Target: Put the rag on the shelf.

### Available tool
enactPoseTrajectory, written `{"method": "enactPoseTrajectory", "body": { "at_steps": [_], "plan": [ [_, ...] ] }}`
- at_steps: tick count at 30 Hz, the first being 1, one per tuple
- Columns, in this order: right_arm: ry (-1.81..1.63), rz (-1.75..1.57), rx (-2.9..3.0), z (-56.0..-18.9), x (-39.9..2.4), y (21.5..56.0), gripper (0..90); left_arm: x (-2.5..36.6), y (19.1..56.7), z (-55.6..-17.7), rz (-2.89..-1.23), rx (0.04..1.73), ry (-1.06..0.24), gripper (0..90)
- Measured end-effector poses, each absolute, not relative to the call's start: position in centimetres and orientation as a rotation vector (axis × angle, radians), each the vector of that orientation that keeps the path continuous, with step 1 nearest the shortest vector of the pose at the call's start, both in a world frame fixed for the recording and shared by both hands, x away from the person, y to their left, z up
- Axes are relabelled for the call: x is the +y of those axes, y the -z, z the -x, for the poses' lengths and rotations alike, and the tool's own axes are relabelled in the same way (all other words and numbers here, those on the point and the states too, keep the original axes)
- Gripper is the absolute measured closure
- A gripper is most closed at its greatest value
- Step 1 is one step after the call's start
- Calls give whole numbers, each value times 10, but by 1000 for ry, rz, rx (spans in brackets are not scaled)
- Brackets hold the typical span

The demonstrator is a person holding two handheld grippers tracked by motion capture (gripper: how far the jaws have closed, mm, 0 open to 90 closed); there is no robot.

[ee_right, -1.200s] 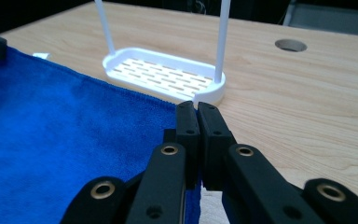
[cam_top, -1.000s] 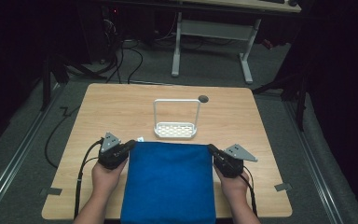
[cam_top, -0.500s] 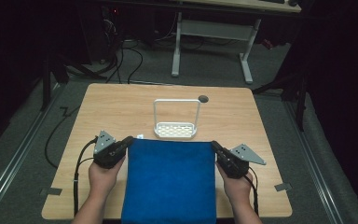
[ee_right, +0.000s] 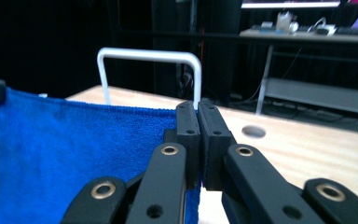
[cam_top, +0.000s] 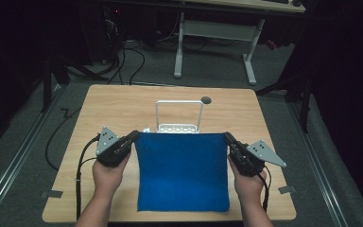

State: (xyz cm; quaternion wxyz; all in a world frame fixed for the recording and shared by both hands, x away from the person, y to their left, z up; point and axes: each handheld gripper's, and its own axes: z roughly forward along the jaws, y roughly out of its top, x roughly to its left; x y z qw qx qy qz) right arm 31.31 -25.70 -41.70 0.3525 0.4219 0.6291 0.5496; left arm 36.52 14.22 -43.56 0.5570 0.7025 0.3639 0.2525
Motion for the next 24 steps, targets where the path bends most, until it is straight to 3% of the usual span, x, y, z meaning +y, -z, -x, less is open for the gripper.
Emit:
{"method": "enactPoseTrajectory", "body": {
  "at_steps": [24],
  "plan": [
    [-1474, -976, 1511, -312, -265, 363, 886, 133, 371, -362, -1519, 745, -746, 884]
  ]
}}
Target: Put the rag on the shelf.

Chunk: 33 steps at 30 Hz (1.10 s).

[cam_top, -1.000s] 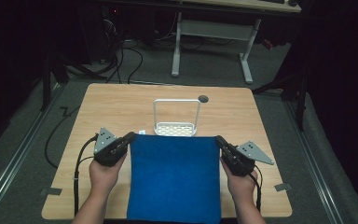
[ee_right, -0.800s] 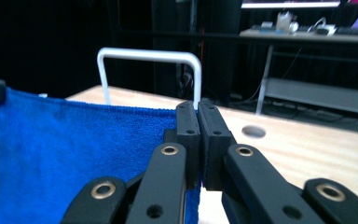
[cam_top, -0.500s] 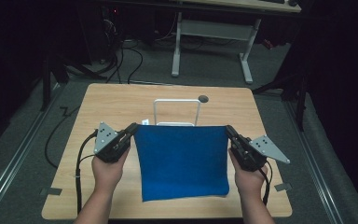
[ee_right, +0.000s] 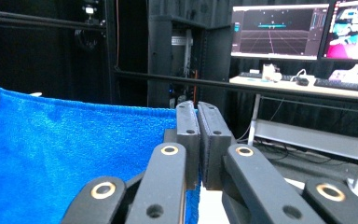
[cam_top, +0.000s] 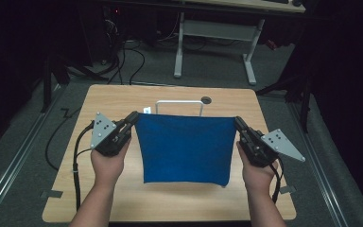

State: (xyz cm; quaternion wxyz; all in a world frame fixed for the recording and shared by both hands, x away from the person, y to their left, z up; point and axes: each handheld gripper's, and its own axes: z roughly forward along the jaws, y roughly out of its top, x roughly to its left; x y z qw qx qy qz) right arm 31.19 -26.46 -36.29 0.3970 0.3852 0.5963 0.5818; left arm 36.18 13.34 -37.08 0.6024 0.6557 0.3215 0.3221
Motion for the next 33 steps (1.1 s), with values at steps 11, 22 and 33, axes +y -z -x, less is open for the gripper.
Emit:
{"method": "enactPoseTrajectory", "body": {
  "at_steps": [11, 22, 33],
  "plan": [
    [-1489, -943, 1500, -316, -263, 343, 886, 138, 343, -369, -1484, 718, -789, 884],
    [-1500, -912, 1487, -326, -262, 319, 886, 138, 318, -381, -1485, 697, -840, 885],
    [-1507, -926, 1498, -335, -260, 313, 886, 141, 313, -389, -1473, 701, -834, 885]
  ]
}}
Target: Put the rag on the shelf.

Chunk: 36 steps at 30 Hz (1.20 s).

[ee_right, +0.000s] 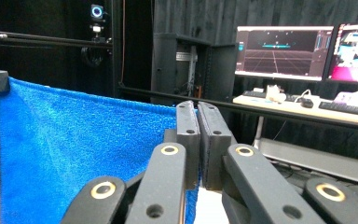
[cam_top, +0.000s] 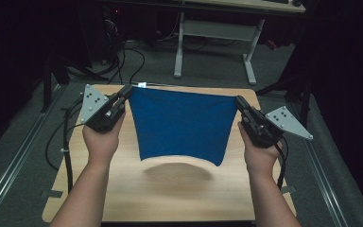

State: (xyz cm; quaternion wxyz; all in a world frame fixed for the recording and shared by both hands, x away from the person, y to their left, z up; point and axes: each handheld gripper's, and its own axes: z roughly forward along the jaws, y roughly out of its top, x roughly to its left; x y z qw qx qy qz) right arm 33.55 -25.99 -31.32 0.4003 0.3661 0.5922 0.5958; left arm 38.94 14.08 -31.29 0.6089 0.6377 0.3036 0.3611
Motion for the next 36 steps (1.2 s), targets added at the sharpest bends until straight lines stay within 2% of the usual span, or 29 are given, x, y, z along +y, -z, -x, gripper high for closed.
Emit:
{"method": "enactPoseTrajectory", "body": {
  "at_steps": [8, 21, 36],
  "plan": [
    [-1479, -954, 1493, -348, -262, 301, 886, 135, 303, -405, -1492, 695, -839, 885],
    [-1442, -983, 1483, -372, -268, 288, 886, 119, 284, -432, -1522, 681, -931, 885],
    [-1410, -995, 1497, -420, -262, 278, 886, 121, 281, -473, -1526, 697, -987, 885]
  ]
}}
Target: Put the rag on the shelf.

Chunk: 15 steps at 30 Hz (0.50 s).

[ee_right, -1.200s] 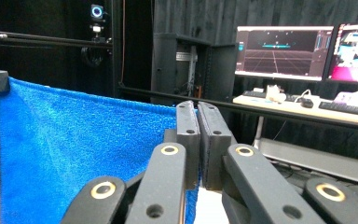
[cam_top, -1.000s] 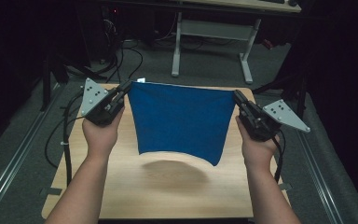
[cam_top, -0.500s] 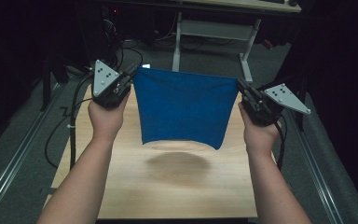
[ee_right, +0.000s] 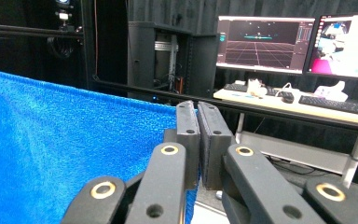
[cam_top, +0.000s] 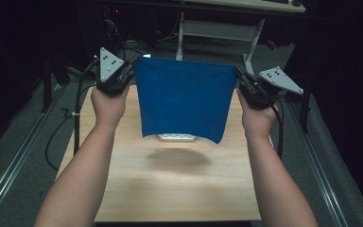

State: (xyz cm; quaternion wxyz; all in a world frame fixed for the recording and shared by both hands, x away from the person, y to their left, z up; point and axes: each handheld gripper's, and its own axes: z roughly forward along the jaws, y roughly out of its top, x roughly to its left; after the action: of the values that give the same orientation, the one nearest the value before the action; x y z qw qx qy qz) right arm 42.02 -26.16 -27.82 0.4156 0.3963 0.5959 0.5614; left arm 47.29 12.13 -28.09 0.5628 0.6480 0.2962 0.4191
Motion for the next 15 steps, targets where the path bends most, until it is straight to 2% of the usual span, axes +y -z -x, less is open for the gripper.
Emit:
{"method": "enactPoseTrajectory", "body": {
  "at_steps": [15],
  "plan": [
    [-1338, -1013, 1495, -457, -257, 277, 885, 114, 276, -498, -1568, 707, -1063, 885]
  ]
}}
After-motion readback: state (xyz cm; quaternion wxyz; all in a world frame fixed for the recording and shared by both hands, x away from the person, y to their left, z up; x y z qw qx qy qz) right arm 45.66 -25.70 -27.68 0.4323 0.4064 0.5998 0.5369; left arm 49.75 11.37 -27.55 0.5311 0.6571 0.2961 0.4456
